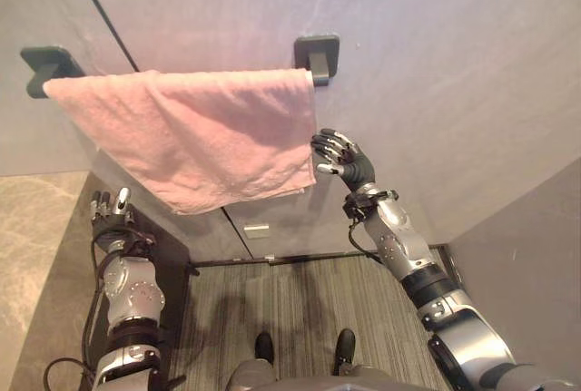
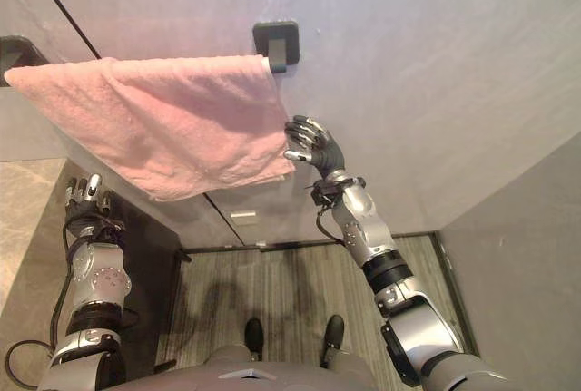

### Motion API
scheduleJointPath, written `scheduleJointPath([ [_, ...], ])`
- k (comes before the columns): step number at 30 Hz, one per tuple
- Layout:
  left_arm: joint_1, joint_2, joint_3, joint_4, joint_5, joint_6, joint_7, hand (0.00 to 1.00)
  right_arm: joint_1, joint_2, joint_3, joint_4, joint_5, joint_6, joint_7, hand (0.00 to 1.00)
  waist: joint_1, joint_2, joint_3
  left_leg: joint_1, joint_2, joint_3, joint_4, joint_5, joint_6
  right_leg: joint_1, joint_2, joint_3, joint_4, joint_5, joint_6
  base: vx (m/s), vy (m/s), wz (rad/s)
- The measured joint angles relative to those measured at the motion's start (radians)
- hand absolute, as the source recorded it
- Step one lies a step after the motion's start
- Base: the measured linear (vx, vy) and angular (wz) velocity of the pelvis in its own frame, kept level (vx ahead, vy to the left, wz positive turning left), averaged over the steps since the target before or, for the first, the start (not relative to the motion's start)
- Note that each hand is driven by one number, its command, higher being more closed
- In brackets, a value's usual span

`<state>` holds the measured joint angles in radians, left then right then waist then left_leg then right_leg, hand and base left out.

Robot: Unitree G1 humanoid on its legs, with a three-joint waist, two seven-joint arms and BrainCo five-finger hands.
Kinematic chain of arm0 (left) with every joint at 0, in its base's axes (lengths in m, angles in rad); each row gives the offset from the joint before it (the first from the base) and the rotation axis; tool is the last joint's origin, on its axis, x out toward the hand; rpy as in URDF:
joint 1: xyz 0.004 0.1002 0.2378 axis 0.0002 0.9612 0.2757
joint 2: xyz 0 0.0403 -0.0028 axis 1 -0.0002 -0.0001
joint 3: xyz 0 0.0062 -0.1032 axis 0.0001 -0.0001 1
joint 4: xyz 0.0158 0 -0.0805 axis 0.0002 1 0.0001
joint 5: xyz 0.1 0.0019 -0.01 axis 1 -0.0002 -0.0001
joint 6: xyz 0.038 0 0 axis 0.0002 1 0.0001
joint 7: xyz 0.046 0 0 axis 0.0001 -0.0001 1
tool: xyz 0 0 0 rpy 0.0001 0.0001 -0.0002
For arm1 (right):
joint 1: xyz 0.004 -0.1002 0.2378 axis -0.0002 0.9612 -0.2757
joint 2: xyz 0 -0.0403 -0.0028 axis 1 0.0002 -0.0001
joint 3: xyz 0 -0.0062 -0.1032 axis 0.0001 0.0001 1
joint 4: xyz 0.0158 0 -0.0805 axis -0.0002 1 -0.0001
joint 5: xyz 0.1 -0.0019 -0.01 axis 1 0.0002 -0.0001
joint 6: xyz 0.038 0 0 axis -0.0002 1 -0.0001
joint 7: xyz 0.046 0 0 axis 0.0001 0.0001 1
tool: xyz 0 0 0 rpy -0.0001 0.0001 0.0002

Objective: Organize washtable

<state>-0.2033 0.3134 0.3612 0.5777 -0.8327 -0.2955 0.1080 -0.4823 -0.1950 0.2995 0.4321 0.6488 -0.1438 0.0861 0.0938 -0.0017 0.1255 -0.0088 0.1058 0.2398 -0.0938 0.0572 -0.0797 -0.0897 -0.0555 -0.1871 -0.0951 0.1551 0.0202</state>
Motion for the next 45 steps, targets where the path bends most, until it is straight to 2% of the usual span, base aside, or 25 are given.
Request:
scheduleJointPath([
  [3,0.012,0.000,-0.001,0.066,0.028,0.013,0.000,0.00,0.055,0.001,-0.016,0.018,-0.001,0.000,0.000,0.00,-0.001,0.000,0.000,0.004,0.001,0.005,-0.005,-0.001,-0.001,0.001,0.003,0.000,0.000,-0.002,0.000,0.00,-0.012,-0.05],
  [10,0.025,-0.005,-0.007,0.284,0.180,0.084,-0.005,0.00,0.078,-0.008,-0.188,0.352,-0.091,0.005,-0.058,0.00,-0.003,-0.001,0.028,0.027,0.000,0.004,-0.006,-0.005,-0.003,0.027,-0.001,-0.011,-0.001,-0.011,0.007,0.00,0.004,0.02],
  [14,0.079,-0.049,-0.013,0.373,0.311,0.111,-0.023,0.00,0.129,-0.026,-0.322,0.475,-0.164,0.025,-0.093,0.00,-0.006,-0.001,0.029,0.032,-0.003,-0.001,-0.006,-0.011,-0.002,0.034,-0.003,-0.018,-0.001,-0.023,0.011,0.03,0.009,0.04],
  [17,0.124,-0.085,-0.030,0.418,0.364,0.134,-0.039,0.00,0.195,-0.024,-0.381,0.486,-0.200,0.026,-0.100,0.00,-0.018,0.000,0.029,0.035,-0.004,-0.002,-0.003,-0.014,-0.003,0.038,-0.004,-0.019,0.000,-0.025,0.011,0.06,0.009,0.01],
  [19,0.157,-0.114,-0.059,0.458,0.445,0.143,-0.050,0.00,0.242,-0.019,-0.418,0.523,-0.210,0.025,-0.104,0.00,-0.032,0.002,0.029,0.048,-0.005,0.000,0.000,-0.019,-0.003,0.049,-0.005,-0.017,0.002,-0.030,0.014,0.07,0.013,-0.02],
  [22,0.199,-0.176,-0.127,0.493,0.587,0.159,-0.077,0.00,0.340,-0.014,-0.510,0.606,-0.266,0.027,-0.107,0.00,-0.042,0.014,0.026,0.069,-0.010,0.006,0.000,-0.032,-0.001,0.067,-0.008,-0.013,0.000,-0.038,0.020,0.04,0.027,-0.04],
  [25,0.212,-0.217,-0.138,0.553,0.664,0.171,-0.100,0.00,0.406,0.006,-0.637,0.692,-0.278,0.033,-0.110,0.00,-0.058,0.025,0.026,0.076,-0.012,0.022,0.000,-0.039,0.001,0.066,-0.010,0.001,0.001,-0.039,0.022,0.02,0.025,-0.14],
  [27,0.220,-0.239,-0.141,0.573,0.664,0.176,-0.101,0.00,0.450,0.024,-0.707,0.726,-0.277,0.042,-0.117,0.00,-0.062,0.031,0.025,0.089,-0.012,0.031,0.000,-0.043,-0.001,0.072,-0.008,0.012,0.001,-0.040,0.023,0.02,0.008,-0.17],
  [31,0.239,-0.266,-0.143,0.580,0.650,0.176,-0.114,0.00,0.531,0.061,-0.822,0.756,-0.324,0.065,-0.122,0.00,-0.092,0.043,0.017,0.099,-0.012,0.027,0.001,-0.045,0.000,0.085,-0.008,0.008,0.001,-0.042,0.023,0.01,0.001,0.00],
  [36,0.248,-0.274,-0.094,0.588,0.627,0.176,-0.117,0.00,0.555,0.101,-0.849,0.755,-0.357,0.068,-0.124,0.00,-0.093,0.044,0.015,0.103,-0.005,0.025,0.002,-0.044,-0.002,0.098,-0.004,0.004,0.001,-0.048,0.022,-0.04,-0.015,0.03],
  [38,0.256,-0.275,-0.084,0.586,0.600,0.174,-0.116,0.00,0.542,0.103,-0.821,0.755,-0.367,0.068,-0.126,0.00,-0.092,0.037,0.019,0.078,0.002,0.012,0.064,-0.064,-0.010,0.109,-0.007,-0.007,0.003,-0.055,0.015,-0.05,-0.036,0.20],
  [39,0.259,-0.275,-0.083,0.578,0.581,0.173,-0.116,0.00,0.535,0.100,-0.787,0.750,-0.383,0.068,-0.128,0.00,-0.092,0.036,0.020,0.043,0.010,-0.005,0.132,-0.085,-0.021,0.114,-0.009,-0.022,0.004,-0.061,0.010,-0.05,-0.045,0.33],
  [41,0.274,-0.278,-0.085,0.549,0.561,0.168,-0.116,0.00,0.505,0.092,-0.728,0.747,-0.397,0.068,-0.129,0.00,-0.090,0.035,0.025,-0.020,0.013,-0.001,0.238,-0.081,-0.036,0.100,-0.021,-0.041,0.025,-0.069,0.005,-0.14,-0.032,0.42],
  [42,0.285,-0.290,-0.089,0.527,0.554,0.162,-0.113,0.00,0.471,0.088,-0.696,0.750,-0.397,0.068,-0.129,0.00,-0.090,0.044,0.031,-0.078,0.019,0.004,0.291,-0.053,-0.081,0.063,-0.022,-0.051,0.082,-0.082,-0.006,-0.27,-0.034,0.49],
  [43,0.291,-0.289,-0.089,0.513,0.550,0.158,-0.111,0.00,0.447,0.088,-0.678,0.750,-0.398,0.068,-0.129,0.00,-0.090,0.037,0.029,-0.108,0.012,0.010,0.286,-0.021,-0.112,0.031,-0.031,-0.057,0.118,-0.101,-0.034,-0.24,-0.041,0.75],
  [44,0.273,-0.274,-0.087,0.511,0.531,0.157,-0.103,0.00,0.415,0.088,-0.654,0.752,-0.409,0.061,-0.129,0.00,-0.094,0.021,0.044,-0.120,0.043,0.132,0.422,-0.058,-0.066,0.008,-0.073,-0.114,0.152,-0.115,-0.063,0.23,0.132,0.82],
  [45,0.278,-0.279,-0.087,0.508,0.526,0.162,-0.097,0.00,0.397,0.071,-0.654,0.740,-0.414,0.059,-0.132,0.00,-0.088,0.038,0.056,-0.150,0.162,0.253,0.803,-0.178,0.039,0.009,-0.065,-0.148,0.183,-0.135,-0.081,0.33,0.144,0.77],
])
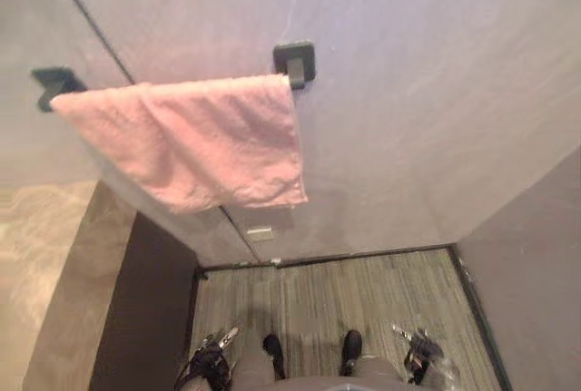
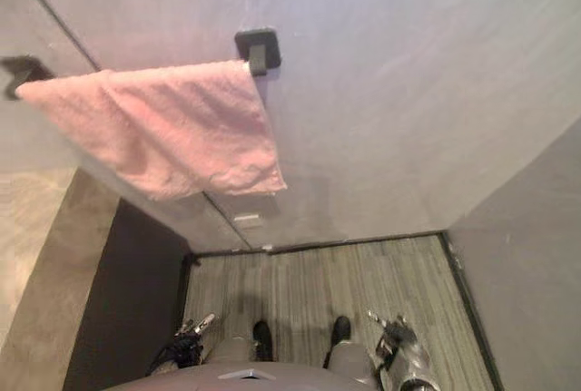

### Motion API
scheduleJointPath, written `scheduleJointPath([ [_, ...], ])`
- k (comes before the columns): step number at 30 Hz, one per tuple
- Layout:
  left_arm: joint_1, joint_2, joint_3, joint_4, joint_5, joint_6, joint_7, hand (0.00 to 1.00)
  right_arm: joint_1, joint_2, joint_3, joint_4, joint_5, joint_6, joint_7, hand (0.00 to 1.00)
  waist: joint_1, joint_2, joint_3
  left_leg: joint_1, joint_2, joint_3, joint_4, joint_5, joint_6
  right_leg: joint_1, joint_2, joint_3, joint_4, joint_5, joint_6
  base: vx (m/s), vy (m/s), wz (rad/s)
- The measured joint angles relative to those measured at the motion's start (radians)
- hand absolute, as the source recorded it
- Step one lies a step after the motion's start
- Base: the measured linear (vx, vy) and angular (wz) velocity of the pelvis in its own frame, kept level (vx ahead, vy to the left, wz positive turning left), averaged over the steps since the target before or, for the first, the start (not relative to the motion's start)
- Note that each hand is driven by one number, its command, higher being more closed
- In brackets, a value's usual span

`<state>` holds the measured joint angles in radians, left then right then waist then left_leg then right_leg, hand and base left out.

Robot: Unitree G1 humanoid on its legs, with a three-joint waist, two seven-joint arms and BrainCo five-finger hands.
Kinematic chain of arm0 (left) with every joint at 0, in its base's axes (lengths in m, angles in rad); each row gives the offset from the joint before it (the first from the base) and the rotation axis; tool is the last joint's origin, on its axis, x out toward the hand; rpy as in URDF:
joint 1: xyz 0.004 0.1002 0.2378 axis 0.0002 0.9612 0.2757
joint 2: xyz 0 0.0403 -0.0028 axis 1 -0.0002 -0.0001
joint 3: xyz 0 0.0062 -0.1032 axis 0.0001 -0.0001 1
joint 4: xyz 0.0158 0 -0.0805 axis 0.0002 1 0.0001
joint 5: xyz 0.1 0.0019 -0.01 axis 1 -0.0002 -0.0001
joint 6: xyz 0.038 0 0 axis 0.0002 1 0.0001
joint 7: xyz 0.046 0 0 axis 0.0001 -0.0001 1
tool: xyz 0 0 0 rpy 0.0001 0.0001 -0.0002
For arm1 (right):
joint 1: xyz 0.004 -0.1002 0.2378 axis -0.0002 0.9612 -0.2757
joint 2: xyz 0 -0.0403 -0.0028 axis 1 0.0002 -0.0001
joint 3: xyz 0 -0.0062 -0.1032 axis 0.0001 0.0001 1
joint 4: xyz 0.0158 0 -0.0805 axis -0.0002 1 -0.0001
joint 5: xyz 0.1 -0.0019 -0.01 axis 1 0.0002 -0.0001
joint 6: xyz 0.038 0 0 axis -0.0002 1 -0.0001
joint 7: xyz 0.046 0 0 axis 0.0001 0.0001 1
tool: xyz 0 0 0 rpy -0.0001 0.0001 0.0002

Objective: Organize washtable

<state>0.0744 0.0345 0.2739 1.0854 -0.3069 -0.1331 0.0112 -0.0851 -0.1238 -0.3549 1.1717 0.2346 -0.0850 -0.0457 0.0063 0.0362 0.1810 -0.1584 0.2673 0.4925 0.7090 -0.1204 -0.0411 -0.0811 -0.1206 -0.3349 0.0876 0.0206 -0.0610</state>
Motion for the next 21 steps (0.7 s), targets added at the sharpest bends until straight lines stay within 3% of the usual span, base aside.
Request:
scheduleJointPath([
  [2,0.012,-0.007,-0.001,0.009,0.003,0.003,0.002,0.00,-0.004,-0.023,-0.003,-0.008,0.001,-0.001,-0.012,0.00,-0.002,0.024,-0.006,0.097,0.065,0.050,0.227,-0.006,-0.013,0.035,0.001,-0.029,-0.012,0.000,0.000,0.13,0.073,0.66],
  [4,0.021,-0.009,-0.019,0.014,0.015,0.011,0.002,0.00,-0.004,-0.031,-0.048,-0.009,0.023,-0.002,-0.034,0.00,-0.026,0.038,-0.013,0.196,0.062,0.019,0.186,0.054,-0.096,0.051,0.001,-0.080,-0.030,0.011,0.000,-0.02,0.020,1.01],
  [5,0.018,-0.014,-0.045,0.018,0.034,0.017,0.003,0.00,-0.006,-0.035,-0.111,-0.001,0.038,-0.001,-0.046,0.00,-0.040,0.059,-0.026,0.258,0.044,-0.008,0.007,0.141,-0.159,0.038,0.001,-0.135,-0.023,0.024,0.012,0.06,0.072,1.20],
  [6,0.010,-0.015,-0.053,0.020,0.045,0.022,0.003,0.00,-0.006,-0.034,-0.144,0.012,0.049,0.003,-0.052,0.00,-0.048,0.053,-0.024,0.279,0.007,-0.008,-0.067,0.106,-0.156,0.036,-0.008,-0.160,-0.022,0.028,0.010,0.11,0.090,1.46],
  [7,-0.001,-0.009,-0.076,0.011,0.055,0.024,0.003,0.00,0.013,-0.022,-0.204,0.023,0.060,0.011,-0.055,0.00,-0.059,0.025,-0.022,0.311,-0.031,-0.011,-0.193,0.075,-0.156,0.037,-0.024,-0.179,-0.044,0.039,0.010,0.14,0.143,1.39],
  [8,-0.003,-0.004,-0.084,0.011,0.065,0.026,0.000,0.00,0.033,-0.023,-0.239,0.030,0.060,0.011,-0.056,0.00,-0.065,0.033,-0.026,0.360,-0.044,-0.012,-0.320,0.006,-0.154,0.050,-0.015,-0.227,-0.073,0.066,0.019,0.15,0.128,1.26],
  [10,-0.028,0.008,-0.114,0.012,0.082,0.030,0.001,0.00,0.028,-0.029,-0.268,0.052,0.060,0.012,-0.064,0.00,-0.066,0.070,-0.026,0.385,-0.043,-0.016,-0.502,-0.049,-0.140,-0.008,0.006,-0.271,-0.014,0.059,0.011,-0.01,0.133,0.83],
  [14,-0.100,0.017,-0.213,0.008,0.118,0.031,0.003,0.00,0.015,-0.033,-0.262,0.054,0.050,0.010,-0.064,0.00,-0.066,0.044,0.002,0.433,-0.136,-0.031,-0.718,-0.044,-0.138,-0.140,-0.108,-0.260,0.229,-0.002,0.008,-0.18,0.127,0.30],
  [16,-0.104,0.016,-0.225,0.000,0.138,0.022,0.003,0.00,0.019,-0.023,-0.205,0.049,0.033,0.011,-0.064,0.00,-0.073,0.013,0.024,0.460,-0.186,-0.031,-0.729,-0.053,-0.119,-0.156,-0.152,-0.196,0.275,0.010,0.032,-0.22,0.237,-0.20],
  [18,-0.097,0.028,-0.207,0.012,0.167,0.021,0.008,0.00,0.034,0.007,-0.111,0.044,-0.022,0.012,-0.060,0.00,-0.075,-0.023,0.043,0.446,-0.222,-0.017,-0.681,-0.069,-0.065,-0.195,-0.165,-0.014,0.286,0.087,0.129,-0.18,0.339,-0.31],
  [19,-0.091,0.024,-0.177,0.015,0.176,0.022,0.009,0.00,0.035,0.014,-0.112,0.039,-0.023,0.014,-0.058,0.00,-0.075,-0.022,0.043,0.440,-0.220,-0.006,-0.674,-0.072,-0.055,-0.209,-0.153,0.052,0.312,0.089,0.136,0.19,0.255,-0.09],
  [21,-0.065,0.011,-0.079,0.017,0.182,0.022,0.019,0.00,0.094,0.042,-0.127,0.026,-0.022,0.022,-0.053,0.00,-0.077,-0.031,0.043,0.410,-0.210,-0.060,-0.623,-0.079,-0.041,-0.238,-0.136,0.235,0.677,-0.053,0.147,0.55,0.038,0.55],
])
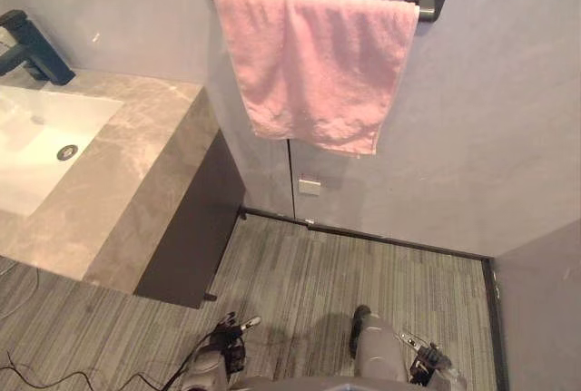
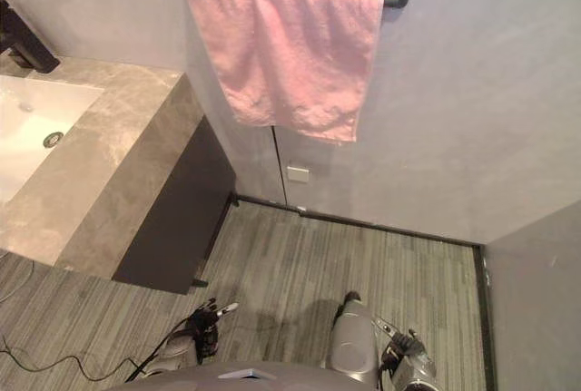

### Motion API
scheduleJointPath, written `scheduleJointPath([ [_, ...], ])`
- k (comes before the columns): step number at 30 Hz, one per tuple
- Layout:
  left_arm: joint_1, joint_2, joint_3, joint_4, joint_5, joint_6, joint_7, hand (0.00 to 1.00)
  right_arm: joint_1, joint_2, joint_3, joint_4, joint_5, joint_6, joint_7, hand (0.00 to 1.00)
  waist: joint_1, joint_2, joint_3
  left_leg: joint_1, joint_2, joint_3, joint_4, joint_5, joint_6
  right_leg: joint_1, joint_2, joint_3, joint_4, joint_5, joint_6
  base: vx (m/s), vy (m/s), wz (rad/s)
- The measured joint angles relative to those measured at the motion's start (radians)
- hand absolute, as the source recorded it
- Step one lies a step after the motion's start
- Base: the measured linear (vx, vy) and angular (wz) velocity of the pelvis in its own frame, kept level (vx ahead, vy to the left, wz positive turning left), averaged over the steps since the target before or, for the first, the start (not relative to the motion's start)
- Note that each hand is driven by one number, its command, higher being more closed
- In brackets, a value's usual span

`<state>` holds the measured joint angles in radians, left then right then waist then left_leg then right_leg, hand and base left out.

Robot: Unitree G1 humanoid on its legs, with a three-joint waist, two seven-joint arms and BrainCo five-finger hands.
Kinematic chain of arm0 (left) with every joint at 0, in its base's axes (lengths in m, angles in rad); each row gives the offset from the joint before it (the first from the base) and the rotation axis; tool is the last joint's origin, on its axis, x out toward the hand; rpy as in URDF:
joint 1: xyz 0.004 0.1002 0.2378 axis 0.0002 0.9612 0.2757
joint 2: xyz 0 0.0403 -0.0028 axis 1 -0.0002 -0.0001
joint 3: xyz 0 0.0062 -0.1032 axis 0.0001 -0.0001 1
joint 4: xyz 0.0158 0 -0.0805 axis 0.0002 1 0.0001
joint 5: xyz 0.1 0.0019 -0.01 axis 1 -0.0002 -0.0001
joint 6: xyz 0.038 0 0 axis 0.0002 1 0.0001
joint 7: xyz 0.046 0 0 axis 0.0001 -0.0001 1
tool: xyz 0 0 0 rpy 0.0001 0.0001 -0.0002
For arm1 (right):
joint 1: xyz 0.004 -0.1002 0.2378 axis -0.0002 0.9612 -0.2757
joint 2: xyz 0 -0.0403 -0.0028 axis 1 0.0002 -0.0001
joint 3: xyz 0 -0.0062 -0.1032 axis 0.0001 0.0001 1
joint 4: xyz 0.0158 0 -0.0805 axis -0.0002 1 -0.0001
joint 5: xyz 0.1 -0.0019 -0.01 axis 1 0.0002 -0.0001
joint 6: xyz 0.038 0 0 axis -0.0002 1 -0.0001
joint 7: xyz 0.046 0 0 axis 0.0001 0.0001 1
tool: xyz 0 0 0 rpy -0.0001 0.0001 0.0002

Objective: Organize washtable

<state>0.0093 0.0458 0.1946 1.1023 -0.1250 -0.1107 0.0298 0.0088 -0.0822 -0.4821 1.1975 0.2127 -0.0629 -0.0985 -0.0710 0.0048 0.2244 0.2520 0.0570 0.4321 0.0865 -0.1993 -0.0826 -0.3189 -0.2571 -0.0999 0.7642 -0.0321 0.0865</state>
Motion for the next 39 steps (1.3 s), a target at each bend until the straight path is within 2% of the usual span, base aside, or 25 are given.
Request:
scheduleJointPath([
  [2,0.029,0.002,0.050,0.005,0.011,0.000,0.001,0.00,0.035,0.020,-0.001,-0.015,-0.001,0.004,0.002,0.00,0.004,-0.020,-0.011,-0.028,-0.002,-0.055,0.031,0.004,0.007,0.045,0.010,0.070,0.125,-0.037,0.020,0.51,-0.101,1.09],
  [3,0.052,0.004,0.103,0.015,0.007,0.002,-0.001,0.00,0.048,0.031,-0.002,-0.019,-0.006,0.004,0.017,0.00,0.004,-0.044,-0.027,-0.070,-0.012,-0.118,0.070,0.005,0.008,0.103,0.009,0.129,0.170,-0.063,0.061,0.49,-0.127,1.31],
  [5,0.051,0.014,0.132,0.015,0.008,0.010,0.001,0.00,0.050,0.036,-0.001,-0.020,-0.011,0.003,0.030,0.00,0.017,-0.064,-0.042,-0.107,-0.027,-0.184,0.103,0.023,0.008,0.167,0.026,0.174,0.096,-0.128,0.117,0.28,-0.150,1.13],
  [6,0.053,0.007,0.133,0.016,0.015,0.014,0.001,0.00,0.051,0.025,0.000,-0.020,-0.017,0.001,0.033,0.00,0.027,-0.050,-0.052,-0.119,-0.019,-0.207,0.092,0.049,0.010,0.203,0.047,0.178,0.031,-0.145,0.101,0.09,-0.066,0.87],
  [7,0.061,-0.008,0.132,0.015,0.016,0.019,0.001,0.00,0.045,0.011,0.006,-0.021,-0.018,-0.001,0.034,0.00,0.039,-0.015,-0.076,-0.146,-0.002,-0.224,0.088,0.082,0.009,0.249,0.069,0.177,-0.077,-0.162,0.070,0.00,0.011,0.47],
  [8,0.065,-0.012,0.131,0.012,0.016,0.020,0.001,0.00,0.035,0.007,0.017,-0.022,-0.018,-0.001,0.034,0.00,0.047,-0.007,-0.085,-0.165,0.002,-0.227,0.090,0.097,0.009,0.262,0.076,0.176,-0.127,-0.172,0.054,-0.02,-0.023,0.22],
  [11,0.064,-0.005,0.117,-0.007,0.014,0.019,0.006,0.00,-0.060,-0.001,0.140,-0.022,-0.034,-0.002,0.034,0.00,0.076,0.001,-0.110,-0.313,0.033,-0.233,0.139,0.123,0.007,0.251,0.098,0.152,-0.315,-0.218,0.016,-0.15,-0.114,0.00],
  [14,0.035,0.025,0.074,-0.007,-0.020,0.018,0.024,0.00,-0.129,0.011,0.248,-0.023,-0.042,-0.015,0.033,0.00,0.082,-0.001,-0.066,-0.387,0.087,-0.302,0.191,0.138,-0.019,0.321,0.149,0.092,-0.491,-0.208,0.000,-0.29,-0.170,0.41],
  [16,0.036,0.029,0.035,-0.009,-0.029,0.012,0.029,0.00,-0.127,-0.004,0.284,-0.022,-0.049,-0.024,0.031,0.00,0.084,0.030,-0.039,-0.381,0.133,-0.330,0.172,0.163,-0.059,0.372,0.194,0.029,-0.539,-0.171,-0.028,-0.29,-0.121,0.69],
  [17,0.037,0.030,0.020,-0.016,-0.029,0.010,0.031,0.00,-0.130,-0.012,0.286,-0.022,-0.049,-0.025,0.032,0.00,0.087,0.037,-0.034,-0.391,0.144,-0.325,0.147,0.222,-0.071,0.370,0.219,0.002,-0.536,-0.160,-0.042,-0.28,-0.073,0.58],
  [18,0.039,0.032,0.004,-0.018,-0.029,0.006,0.032,0.00,-0.132,-0.015,0.283,-0.021,-0.054,-0.025,0.032,0.00,0.089,0.034,-0.036,-0.401,0.139,-0.324,0.109,0.275,-0.075,0.359,0.214,-0.015,-0.543,-0.151,-0.054,-0.33,-0.045,0.79],
  [19,0.039,0.042,-0.008,-0.021,-0.027,-0.002,0.032,0.00,-0.122,-0.022,0.273,-0.020,-0.065,-0.026,0.031,0.00,0.081,0.014,-0.042,-0.414,0.132,-0.284,0.095,0.309,-0.059,0.338,0.190,-0.066,-0.552,-0.141,-0.068,-0.31,-0.011,0.97],
  [20,0.025,0.042,-0.006,-0.032,-0.023,-0.002,0.032,0.00,-0.114,-0.028,0.235,-0.020,-0.078,-0.034,0.030,0.00,0.078,0.021,-0.029,-0.463,0.152,-0.179,0.284,0.219,0.030,0.321,0.173,-0.118,-0.547,-0.122,-0.086,-0.36,-0.012,1.13],
  [21,0.032,0.037,-0.005,-0.041,-0.023,-0.001,0.032,0.00,-0.102,-0.042,0.210,-0.019,-0.079,-0.033,0.026,0.00,0.081,0.021,-0.017,-0.476,0.168,-0.121,0.489,0.130,0.078,0.320,0.156,-0.152,-0.553,-0.106,-0.090,-0.31,-0.010,0.96],
  [24,0.070,0.030,-0.003,-0.040,-0.006,-0.001,0.027,0.00,-0.037,-0.054,0.154,-0.019,-0.089,-0.021,0.022,0.00,0.076,0.049,-0.032,-0.402,0.220,-0.105,0.799,0.060,0.062,0.320,0.131,-0.217,-0.585,-0.055,-0.086,-0.14,0.084,0.78],
  [25,0.075,0.032,0.001,-0.028,-0.001,0.000,0.025,0.00,-0.019,-0.050,0.133,-0.019,-0.095,-0.014,0.022,0.00,0.069,0.054,-0.036,-0.357,0.248,-0.111,0.838,0.060,0.059,0.322,0.124,-0.238,-0.586,-0.039,-0.075,0.19,0.106,1.01],
  [26,0.075,0.032,0.008,-0.005,0.010,0.005,0.021,0.00,0.004,-0.040,0.082,-0.017,-0.112,-0.008,0.024,0.00,0.059,0.060,-0.040,-0.289,0.292,-0.117,0.796,0.108,0.043,0.316,0.108,-0.282,-0.570,-0.025,-0.061,0.16,0.141,1.41],
  [27,0.074,0.031,0.016,-0.006,0.021,0.016,0.018,0.00,0.018,-0.036,0.031,-0.018,-0.116,0.001,0.022,0.00,0.048,0.057,-0.039,-0.217,0.264,-0.103,0.629,0.132,-0.019,0.297,0.078,-0.324,-0.541,-0.026,-0.047,0.05,0.199,1.39],
  [28,0.071,0.038,0.011,-0.010,0.026,0.021,0.019,0.00,0.026,-0.023,0.013,-0.017,-0.116,0.004,0.023,0.00,0.047,0.042,-0.037,-0.202,0.227,-0.096,0.559,0.111,-0.014,0.282,0.065,-0.321,-0.538,-0.025,-0.040,-0.01,0.181,1.19],
  [29,0.077,0.058,0.012,-0.015,0.029,0.023,0.020,0.00,0.038,-0.003,0.008,-0.015,-0.115,0.008,0.029,0.00,0.048,0.014,-0.053,-0.187,0.190,-0.110,0.448,0.093,-0.036,0.267,0.082,-0.318,-0.567,-0.013,-0.039,0.07,0.175,1.22],
  [30,0.085,0.078,0.011,-0.009,0.038,0.028,0.020,0.00,0.061,0.016,0.004,-0.017,-0.114,0.005,0.035,0.00,0.040,-0.004,-0.083,-0.142,0.149,-0.111,0.280,0.030,-0.084,0.260,0.079,-0.382,-0.626,0.027,-0.063,0.07,0.157,1.13],
  [32,0.078,0.055,-0.010,-0.002,0.046,0.031,0.018,0.00,0.058,-0.002,-0.013,-0.017,-0.111,0.000,0.034,0.00,0.026,0.044,-0.085,-0.122,0.139,-0.111,0.124,-0.032,-0.077,0.236,0.083,-0.435,-0.621,0.044,-0.048,0.01,0.297,1.02],
  [33,0.071,0.042,-0.027,-0.002,0.057,0.031,0.018,0.00,0.055,-0.013,-0.025,-0.020,-0.110,-0.001,0.035,0.00,0.017,0.055,-0.080,-0.106,0.122,-0.118,0.034,-0.044,-0.064,0.224,0.075,-0.460,-0.612,0.047,-0.043,-0.06,0.369,0.88],
  [36,0.075,0.068,-0.054,-0.002,0.064,0.027,0.013,0.00,0.054,0.010,-0.014,-0.019,-0.095,0.000,0.034,0.00,0.027,0.010,-0.074,-0.094,0.039,-0.131,-0.004,-0.021,-0.041,0.218,-0.003,-0.437,-0.596,0.087,-0.018,-0.11,0.247,0.23],
  [39,0.085,0.079,-0.069,-0.002,0.074,0.024,0.019,0.00,0.051,0.010,0.020,-0.020,-0.095,-0.001,0.033,0.00,0.027,-0.001,-0.075,-0.092,0.012,-0.126,0.003,-0.022,-0.022,0.200,-0.026,-0.378,-0.568,0.097,-0.014,-0.04,0.135,-0.08],
])
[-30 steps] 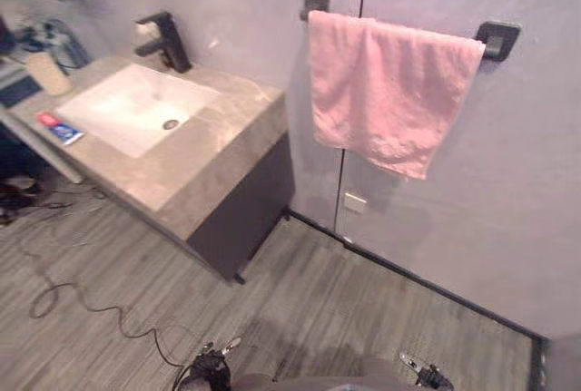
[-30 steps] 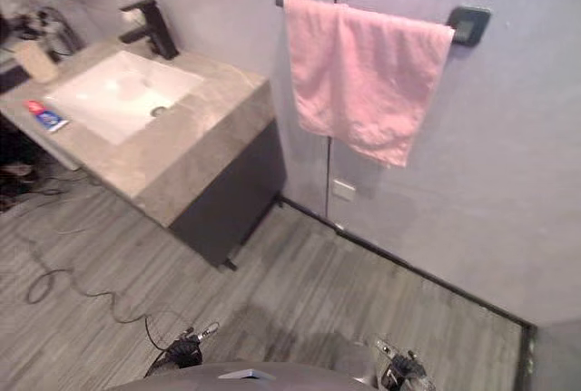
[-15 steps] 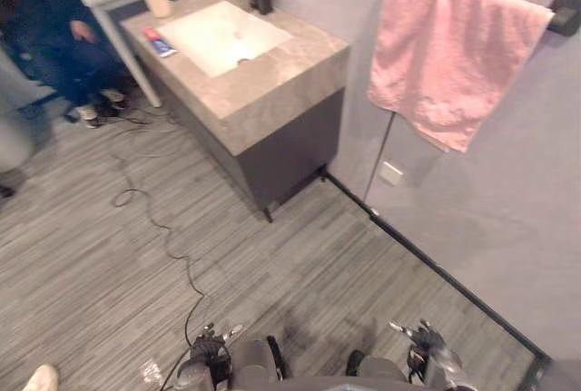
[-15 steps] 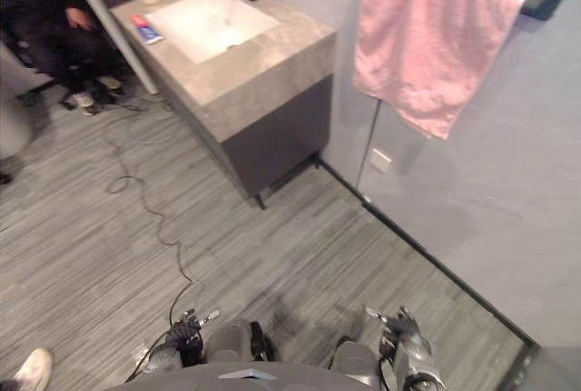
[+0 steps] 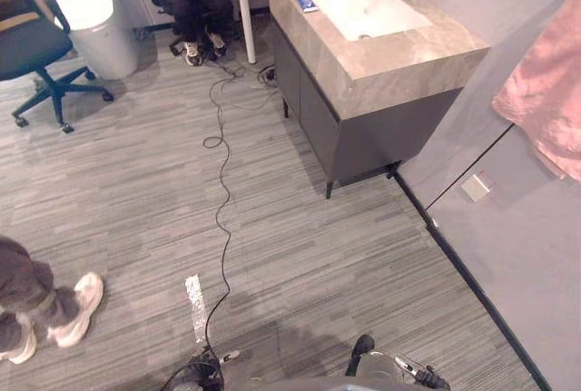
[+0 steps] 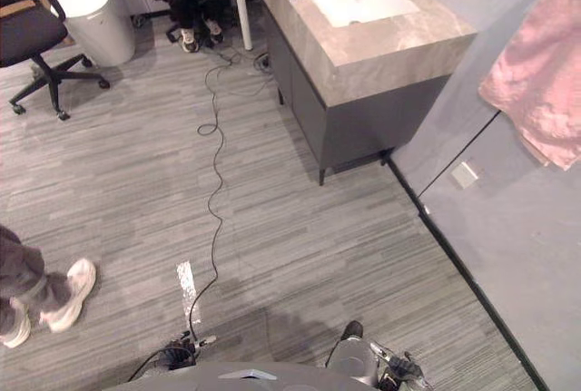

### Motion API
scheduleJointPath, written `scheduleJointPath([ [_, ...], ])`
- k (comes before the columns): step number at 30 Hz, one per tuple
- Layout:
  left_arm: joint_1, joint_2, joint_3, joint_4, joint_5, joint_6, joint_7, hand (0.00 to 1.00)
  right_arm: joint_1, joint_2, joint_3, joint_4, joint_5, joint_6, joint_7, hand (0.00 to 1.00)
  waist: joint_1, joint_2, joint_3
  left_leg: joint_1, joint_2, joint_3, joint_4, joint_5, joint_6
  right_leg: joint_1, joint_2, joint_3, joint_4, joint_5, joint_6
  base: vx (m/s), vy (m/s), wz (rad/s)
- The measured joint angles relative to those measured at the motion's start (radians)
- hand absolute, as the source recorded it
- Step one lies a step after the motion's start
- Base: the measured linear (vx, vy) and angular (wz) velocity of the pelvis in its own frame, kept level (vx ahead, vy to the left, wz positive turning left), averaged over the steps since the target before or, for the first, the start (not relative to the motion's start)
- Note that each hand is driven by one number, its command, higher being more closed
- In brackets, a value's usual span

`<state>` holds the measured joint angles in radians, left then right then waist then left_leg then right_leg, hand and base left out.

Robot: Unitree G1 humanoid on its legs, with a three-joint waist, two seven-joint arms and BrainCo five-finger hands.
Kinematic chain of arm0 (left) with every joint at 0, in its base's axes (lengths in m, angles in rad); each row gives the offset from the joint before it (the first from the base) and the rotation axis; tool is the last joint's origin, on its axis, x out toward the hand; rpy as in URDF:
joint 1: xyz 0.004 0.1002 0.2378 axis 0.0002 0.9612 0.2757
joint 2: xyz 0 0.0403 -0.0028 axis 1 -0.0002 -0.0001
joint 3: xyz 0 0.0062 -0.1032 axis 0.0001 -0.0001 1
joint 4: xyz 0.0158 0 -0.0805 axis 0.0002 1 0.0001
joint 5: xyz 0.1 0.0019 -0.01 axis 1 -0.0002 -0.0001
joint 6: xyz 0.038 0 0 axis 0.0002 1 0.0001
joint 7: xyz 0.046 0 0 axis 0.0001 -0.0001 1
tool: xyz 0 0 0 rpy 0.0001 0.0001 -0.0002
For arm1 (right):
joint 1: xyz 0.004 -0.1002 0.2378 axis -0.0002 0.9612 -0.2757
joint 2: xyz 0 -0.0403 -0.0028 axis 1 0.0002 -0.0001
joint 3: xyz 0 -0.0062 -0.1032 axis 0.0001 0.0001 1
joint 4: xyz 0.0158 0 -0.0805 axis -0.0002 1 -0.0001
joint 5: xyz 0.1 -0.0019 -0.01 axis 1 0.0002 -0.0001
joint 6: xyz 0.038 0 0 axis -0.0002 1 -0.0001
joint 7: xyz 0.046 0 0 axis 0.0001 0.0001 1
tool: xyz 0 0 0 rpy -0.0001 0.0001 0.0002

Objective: Organize washtable

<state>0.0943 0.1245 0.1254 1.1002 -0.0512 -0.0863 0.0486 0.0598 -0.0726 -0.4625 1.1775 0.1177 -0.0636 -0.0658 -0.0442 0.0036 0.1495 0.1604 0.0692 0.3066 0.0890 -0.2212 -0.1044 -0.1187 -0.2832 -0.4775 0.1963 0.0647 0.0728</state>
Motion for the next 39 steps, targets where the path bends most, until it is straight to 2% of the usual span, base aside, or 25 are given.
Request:
scheduleJointPath([
  [2,-0.002,0.000,-0.004,0.001,0.000,-0.002,0.001,0.00,-0.001,0.001,0.002,-0.001,0.000,-0.001,0.001,0.00,-0.001,-0.002,0.002,0.000,-0.005,-0.012,0.002,0.008,0.014,-0.026,0.000,0.093,0.056,-0.009,-0.008,0.02,0.098,0.18],
  [3,-0.004,-0.001,-0.004,0.002,0.000,-0.002,0.001,0.00,0.000,0.003,0.004,-0.002,0.000,-0.001,0.001,0.00,-0.003,-0.004,0.003,0.001,0.000,-0.031,0.006,0.011,0.018,-0.032,0.005,0.145,0.106,-0.045,-0.013,0.04,0.021,0.42],
  [6,-0.005,-0.001,0.022,0.002,0.000,-0.004,0.001,0.00,0.003,0.003,0.021,-0.001,-0.001,-0.001,0.007,0.00,0.002,-0.013,-0.001,0.005,0.019,-0.090,0.005,0.010,0.019,-0.021,0.022,0.201,0.158,-0.105,-0.010,0.05,-0.043,0.57],
  [8,-0.005,-0.001,0.037,0.006,0.000,-0.004,0.002,0.00,0.002,0.003,0.032,0.000,-0.001,-0.001,0.014,0.00,0.008,-0.018,-0.004,-0.004,0.032,-0.113,0.003,0.014,0.013,0.008,0.041,0.207,0.106,-0.132,0.002,0.03,-0.118,0.29],
  [10,-0.013,-0.008,0.038,0.008,0.000,-0.003,0.002,0.00,0.001,-0.006,0.039,0.001,-0.004,-0.001,0.025,0.00,0.014,-0.008,-0.007,-0.022,0.050,-0.121,0.002,0.023,0.007,0.044,0.070,0.199,0.004,-0.114,0.038,0.01,-0.117,0.12],
  [14,-0.020,-0.012,0.037,0.008,-0.003,-0.006,0.001,0.00,0.002,-0.016,0.067,0.003,-0.033,0.000,0.038,0.00,0.021,-0.005,-0.016,-0.038,0.077,-0.119,-0.020,0.062,0.000,0.092,0.124,0.189,-0.159,-0.027,0.031,0.00,-0.067,-0.05],
  [17,-0.021,-0.013,0.033,0.011,-0.012,-0.008,0.000,0.00,0.006,-0.017,0.069,0.004,-0.019,-0.003,0.044,0.00,0.021,-0.011,-0.034,-0.042,0.075,-0.118,-0.024,0.065,-0.002,0.111,0.131,0.189,-0.216,0.007,0.030,0.00,-0.007,-0.01],
  [20,-0.022,-0.007,0.033,0.031,-0.012,-0.020,-0.001,0.00,0.011,-0.005,0.070,0.007,-0.013,-0.015,0.045,0.00,0.022,-0.028,-0.053,-0.041,0.070,-0.112,-0.024,0.065,-0.002,0.129,0.132,0.191,-0.260,0.034,0.029,-0.01,0.010,-0.02],
  [21,-0.056,-0.040,0.014,0.079,-0.010,-0.025,-0.018,0.00,0.015,-0.010,0.068,0.008,-0.007,-0.014,0.044,0.00,0.021,-0.013,-0.079,-0.011,0.058,-0.105,-0.062,0.068,-0.008,0.141,0.130,0.202,-0.288,0.069,0.027,0.00,0.000,0.00],
  [27,-0.056,-0.040,0.014,0.079,-0.010,-0.025,-0.019,0.00,0.016,-0.010,0.066,0.008,0.001,-0.014,0.045,0.00,0.021,-0.013,-0.079,-0.010,0.058,-0.107,-0.061,0.068,-0.008,0.144,0.130,0.200,-0.288,0.069,0.027,0.00,0.000,0.01],
  [35,-0.055,-0.040,0.014,0.078,-0.022,-0.016,-0.034,0.00,0.021,-0.008,0.049,0.011,0.131,-0.012,0.089,0.00,0.020,-0.004,-0.079,0.001,0.058,-0.124,-0.048,0.068,-0.008,0.174,0.125,0.182,-0.288,0.068,0.027,-0.03,-0.003,0.07],
  [38,-0.054,-0.040,0.011,0.076,-0.044,-0.005,-0.038,0.00,0.023,-0.004,0.025,0.011,0.199,-0.011,0.106,0.00,-0.001,0.002,-0.080,-0.024,0.062,-0.144,-0.043,0.070,-0.010,0.168,0.124,0.159,-0.288,0.065,0.024,-0.05,-0.031,0.19],
  [39,-0.052,-0.042,0.013,0.076,-0.060,-0.003,-0.037,0.00,0.023,-0.005,0.023,0.012,0.219,-0.011,0.111,0.00,-0.002,0.008,-0.083,-0.051,0.077,-0.141,-0.026,0.056,-0.015,0.152,0.132,0.156,-0.284,0.049,0.016,-0.04,-0.068,0.09],
])
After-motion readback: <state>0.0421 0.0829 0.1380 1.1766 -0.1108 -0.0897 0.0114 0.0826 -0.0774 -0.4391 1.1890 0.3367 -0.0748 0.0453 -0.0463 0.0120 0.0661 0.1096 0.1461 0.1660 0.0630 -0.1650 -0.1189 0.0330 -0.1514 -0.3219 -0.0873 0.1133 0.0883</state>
